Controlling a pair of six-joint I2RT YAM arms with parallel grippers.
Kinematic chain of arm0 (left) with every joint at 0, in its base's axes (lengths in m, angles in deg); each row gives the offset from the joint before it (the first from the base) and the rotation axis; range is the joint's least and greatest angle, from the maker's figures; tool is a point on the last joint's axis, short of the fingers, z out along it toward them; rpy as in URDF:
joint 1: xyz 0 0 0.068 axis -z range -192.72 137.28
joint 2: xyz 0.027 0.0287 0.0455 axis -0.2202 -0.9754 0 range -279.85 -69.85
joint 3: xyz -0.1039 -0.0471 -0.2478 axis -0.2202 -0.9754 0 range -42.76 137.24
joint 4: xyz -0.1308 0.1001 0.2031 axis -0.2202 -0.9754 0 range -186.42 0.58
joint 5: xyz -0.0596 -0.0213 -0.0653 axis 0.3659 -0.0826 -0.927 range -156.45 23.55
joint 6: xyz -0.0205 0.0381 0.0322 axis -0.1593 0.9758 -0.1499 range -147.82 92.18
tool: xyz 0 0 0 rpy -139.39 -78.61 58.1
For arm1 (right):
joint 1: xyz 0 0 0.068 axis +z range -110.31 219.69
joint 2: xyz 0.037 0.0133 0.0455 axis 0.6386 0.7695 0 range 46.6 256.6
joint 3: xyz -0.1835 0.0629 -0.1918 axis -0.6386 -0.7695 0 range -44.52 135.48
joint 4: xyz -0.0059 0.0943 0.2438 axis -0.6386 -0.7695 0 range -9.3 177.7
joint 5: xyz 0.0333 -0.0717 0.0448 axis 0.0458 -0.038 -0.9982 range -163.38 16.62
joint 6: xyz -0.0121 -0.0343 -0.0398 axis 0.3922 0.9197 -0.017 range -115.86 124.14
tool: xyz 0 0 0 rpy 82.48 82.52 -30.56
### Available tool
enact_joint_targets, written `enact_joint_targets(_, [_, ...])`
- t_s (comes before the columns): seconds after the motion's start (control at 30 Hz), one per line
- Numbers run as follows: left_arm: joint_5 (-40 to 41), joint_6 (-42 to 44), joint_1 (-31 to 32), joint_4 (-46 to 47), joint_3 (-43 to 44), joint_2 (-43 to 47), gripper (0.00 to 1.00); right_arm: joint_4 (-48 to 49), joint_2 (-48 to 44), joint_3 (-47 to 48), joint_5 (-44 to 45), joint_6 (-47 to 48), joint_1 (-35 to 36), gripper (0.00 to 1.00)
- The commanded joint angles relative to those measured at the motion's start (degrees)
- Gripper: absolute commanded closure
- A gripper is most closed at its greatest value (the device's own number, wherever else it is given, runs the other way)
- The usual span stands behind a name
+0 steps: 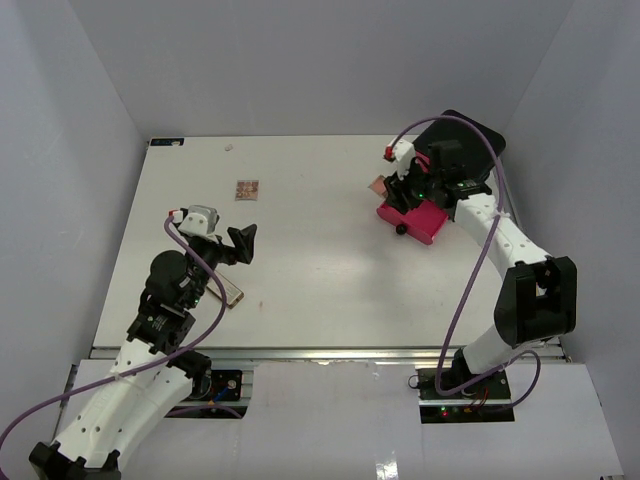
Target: Organize the makeup
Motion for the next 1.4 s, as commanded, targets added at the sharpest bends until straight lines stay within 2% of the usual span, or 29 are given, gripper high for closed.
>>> enact_joint_targets(0.0, [-1.24,-0.08,0.13,-0.4,0.89,-0.31,0.02,-4.0,0.38,-2.83,-2.91,9.08,-7.14,0.74])
enact_joint_targets(0.33, [-1.57,-0.25,0.13,-0.66,0.89,-1.78,0.02,-2.18,3.51,-2.81,3.04,15.7,-10.47,0.67])
enact_joint_targets(0.57, [-1.16,-0.25,0.13,-0.75,0.81,-2.25,0.02,-1.19,7.4,-1.01,5.11,15.64,-10.42,0.53])
enact_joint_targets(0.8, [-1.24,-0.34,0.13,-0.84,0.77,-2.66,0.02,0.13,9.07,-0.08,5.87,14.63,-10.42,0.44])
enact_joint_targets(0.9, [-1.33,-0.34,0.13,-0.84,0.81,-2.88,0.02,0.13,9.12,-0.08,5.89,13.96,-10.42,0.26])
enact_joint_targets(1.0, [-1.33,-0.43,0.13,-0.84,0.81,-3.04,0.02,0.13,8.03,-0.84,5.36,13.44,-10.42,0.16])
enact_joint_targets(1.2, [-3.01,-1.11,0.13,-1.19,0.98,-4.07,0.02,-3.34,2.49,-1.29,-0.08,11.32,-10.42,0.15])
enact_joint_targets(1.3, [-3.47,-3.47,0.13,-2.33,2.02,-6.18,0.02,-5.75,-3.41,-2.05,-7.62,8.39,-10.4,0.15])
enact_joint_targets(1.37, [-3.74,-8.46,0.13,-5.28,4.26,-9.47,0.02,-6.26,-8.19,-4.28,-15.11,5.1,-10.33,0.1])
